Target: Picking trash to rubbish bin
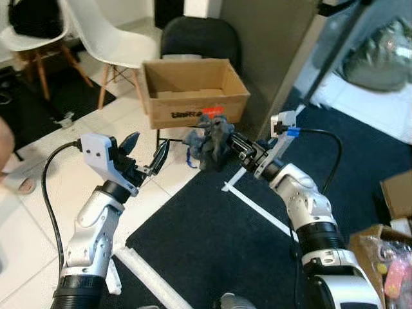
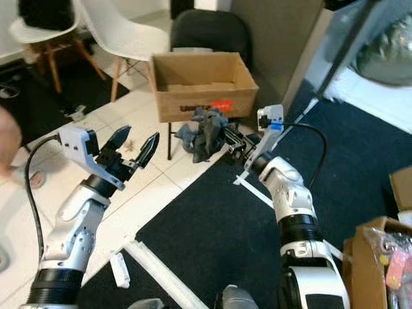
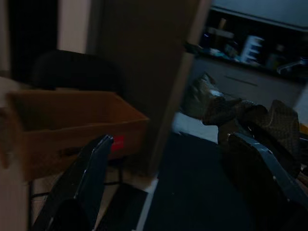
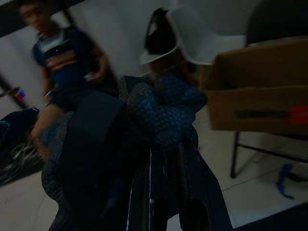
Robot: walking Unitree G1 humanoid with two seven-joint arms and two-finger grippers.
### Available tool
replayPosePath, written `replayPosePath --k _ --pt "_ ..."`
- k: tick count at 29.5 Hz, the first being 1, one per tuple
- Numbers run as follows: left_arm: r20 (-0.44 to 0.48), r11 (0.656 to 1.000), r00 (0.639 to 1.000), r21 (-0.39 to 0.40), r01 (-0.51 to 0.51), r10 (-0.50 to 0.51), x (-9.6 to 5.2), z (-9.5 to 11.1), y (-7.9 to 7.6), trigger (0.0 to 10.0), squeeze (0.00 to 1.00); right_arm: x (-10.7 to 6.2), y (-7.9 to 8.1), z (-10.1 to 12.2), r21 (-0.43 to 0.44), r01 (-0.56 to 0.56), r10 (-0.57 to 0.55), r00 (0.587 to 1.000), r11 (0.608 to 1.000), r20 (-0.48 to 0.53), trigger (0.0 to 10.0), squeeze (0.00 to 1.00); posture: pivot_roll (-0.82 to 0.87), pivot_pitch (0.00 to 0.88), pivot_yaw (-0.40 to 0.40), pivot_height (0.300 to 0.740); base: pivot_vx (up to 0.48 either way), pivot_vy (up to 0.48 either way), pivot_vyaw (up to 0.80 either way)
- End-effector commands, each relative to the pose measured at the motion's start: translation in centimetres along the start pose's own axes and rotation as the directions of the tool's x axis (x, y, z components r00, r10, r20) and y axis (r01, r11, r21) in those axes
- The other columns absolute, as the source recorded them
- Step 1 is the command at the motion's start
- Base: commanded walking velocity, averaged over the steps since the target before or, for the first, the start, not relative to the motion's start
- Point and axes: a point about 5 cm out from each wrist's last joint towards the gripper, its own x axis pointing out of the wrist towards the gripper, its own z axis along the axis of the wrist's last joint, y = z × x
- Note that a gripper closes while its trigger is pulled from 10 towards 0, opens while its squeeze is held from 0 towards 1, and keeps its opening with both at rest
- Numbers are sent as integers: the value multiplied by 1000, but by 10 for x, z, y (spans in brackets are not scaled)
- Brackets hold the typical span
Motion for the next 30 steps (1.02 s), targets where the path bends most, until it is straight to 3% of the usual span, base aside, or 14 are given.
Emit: replayPosePath --k 1,21,30 --pt "-11 1000 1000 -10 18 -18 2 -3 -4 10000 0 -5 -5 1 -10 21 -21 1000 1000 -3 10000 0 -25 0 -13 740 352 0 0" --pt "-6 1000 1000 -14 15 -15 1 -3 -4 10000 0 -5 -5 0 -24 15 -15 1000 1000 -12 10000 0 -29 0 -14 740 369 0 0" --pt "-5 1000 1000 -14 7 -7 0 -3 -3 10000 0 -5 -4 1 -82 -6 3 999 997 -36 10000 0 -25 0 -14 740 388 0 0"
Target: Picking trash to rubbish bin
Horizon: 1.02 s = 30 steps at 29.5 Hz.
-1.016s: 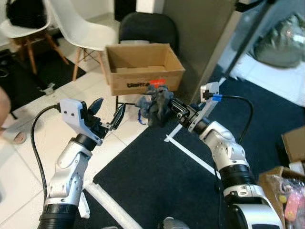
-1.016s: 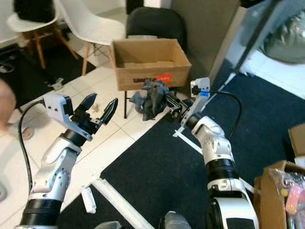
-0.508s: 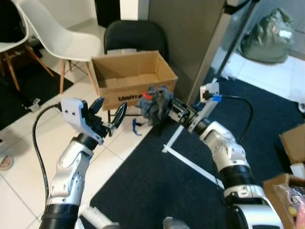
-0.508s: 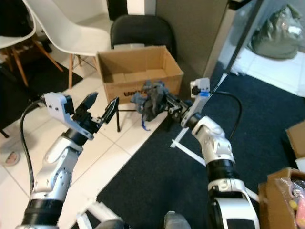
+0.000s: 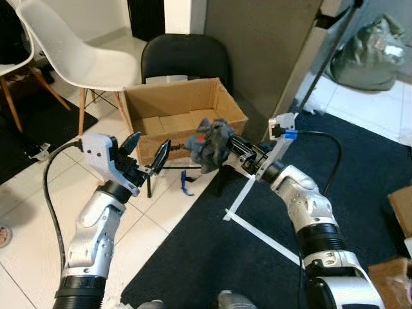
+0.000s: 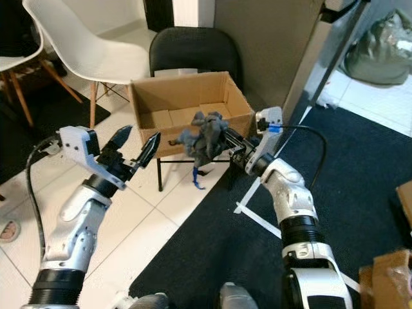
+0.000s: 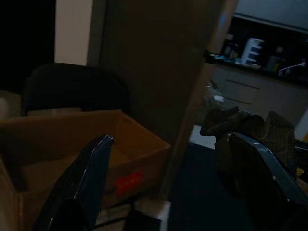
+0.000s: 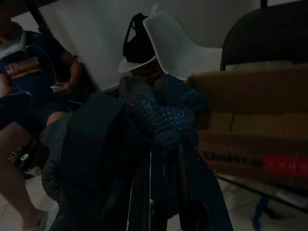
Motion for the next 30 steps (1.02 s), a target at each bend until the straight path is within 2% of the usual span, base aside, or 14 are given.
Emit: replayPosePath --k 1,5,10,14,20,30 --pt "-14 1000 1000 -4 4 -4 -1 -3 -1 10000 0 -2 -4 4 -38 13 -13 1000 999 -7 10000 0 -25 0 -14 740 386 0 0" --pt "-15 1000 1000 -1 3 -3 -1 -3 0 10000 0 -1 -6 6 -54 21 -21 1000 998 -12 10000 0 -25 0 -14 740 386 0 0" --pt "-19 1000 1000 14 -15 16 -7 0 6 10000 0 6 -11 15 -126 77 -81 996 989 -27 10000 0 -20 0 -15 740 384 0 0" --pt "-24 999 999 37 -38 39 -12 4 15 10000 0 19 -11 30 -202 129 -136 991 971 -19 10000 0 -16 0 -12 740 387 0 0" --pt "-22 997 998 49 -56 57 -14 6 20 10000 0 26 -15 37 -264 193 -205 978 945 -21 10000 0 -15 0 -15 740 387 0 0" --pt "-20 997 998 52 -62 63 -14 7 21 10000 0 26 -17 33 -287 215 -234 971 934 -36 10000 0 -19 0 -16 740 385 0 0"
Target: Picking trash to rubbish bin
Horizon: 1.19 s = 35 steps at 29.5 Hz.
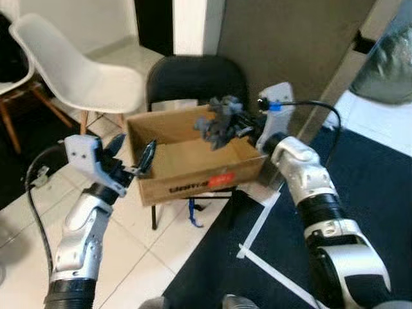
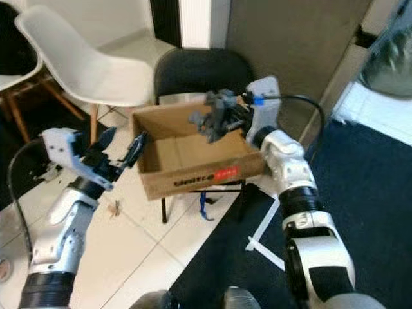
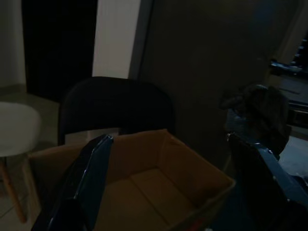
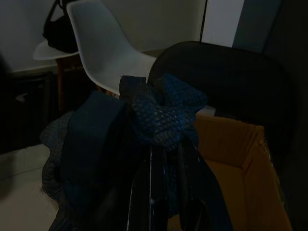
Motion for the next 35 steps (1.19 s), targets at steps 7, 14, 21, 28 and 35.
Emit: replayPosePath --k 7,14,21,28,35 --pt "-33 997 996 3 -82 82 0 -2 11 10000 0 -2 -5 -4 -12 19 -19 1000 1000 -17 10000 0 -18 0 -16 740 213 0 0" --pt "-46 996 995 23 -92 93 -2 -2 15 10000 0 -2 -6 -3 -11 18 -18 1000 1000 -13 10000 0 -18 0 -16 740 0 -219 0" --pt "-54 995 994 17 -95 96 -2 -4 15 10000 0 -2 -3 -4 -40 -17 16 1000 999 -19 10000 0 -19 0 -15 740 0 -444 0" --pt "-53 992 990 8 -127 127 -1 -4 18 10000 0 -2 3 -3 -97 -67 65 998 993 -24 10000 0 -19 0 -18 740 0 -51 0" --pt "-29 990 990 26 -137 138 -2 1 22 10000 0 -3 4 -5 -105 -83 80 996 991 -32 10000 0 -18 0 -18 740 0 0 0"
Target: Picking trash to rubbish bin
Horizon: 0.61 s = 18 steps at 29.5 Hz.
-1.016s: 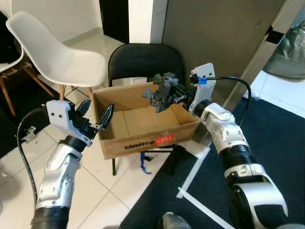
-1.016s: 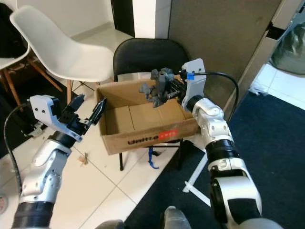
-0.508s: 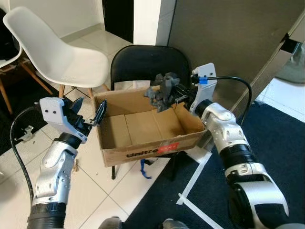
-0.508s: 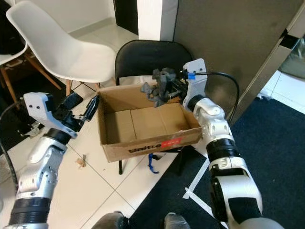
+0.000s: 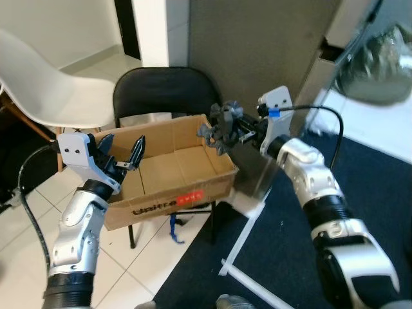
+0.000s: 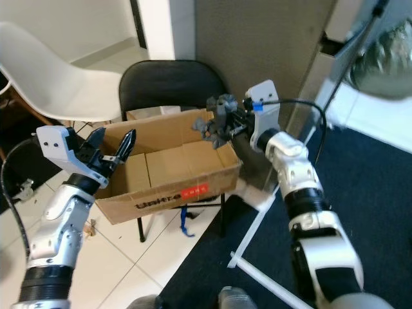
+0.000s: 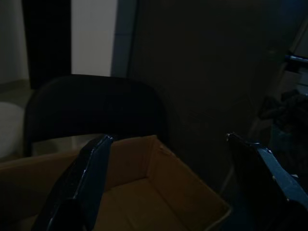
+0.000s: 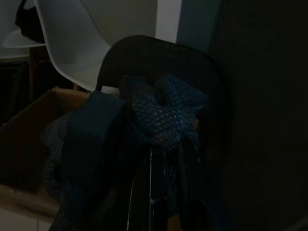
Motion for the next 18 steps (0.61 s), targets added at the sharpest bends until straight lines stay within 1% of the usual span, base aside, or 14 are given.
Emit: replayPosePath --k 1,12,18 --pt "1 1000 1000 15 -10 10 -4 1 5 10000 0 1 5 0 -17 -24 24 1000 1000 3 10000 0 -18 0 -18 740 0 0 0" --pt "2 1000 1000 19 0 -1 -4 0 3 10000 0 0 7 -2 -23 -36 35 999 999 -3 10000 0 -18 0 -19 740 355 0 0" --pt "4 1000 1000 21 6 -6 -4 0 2 10000 0 0 7 -3 -21 -41 41 999 999 -4 10000 0 -16 0 -21 740 450 0 0"
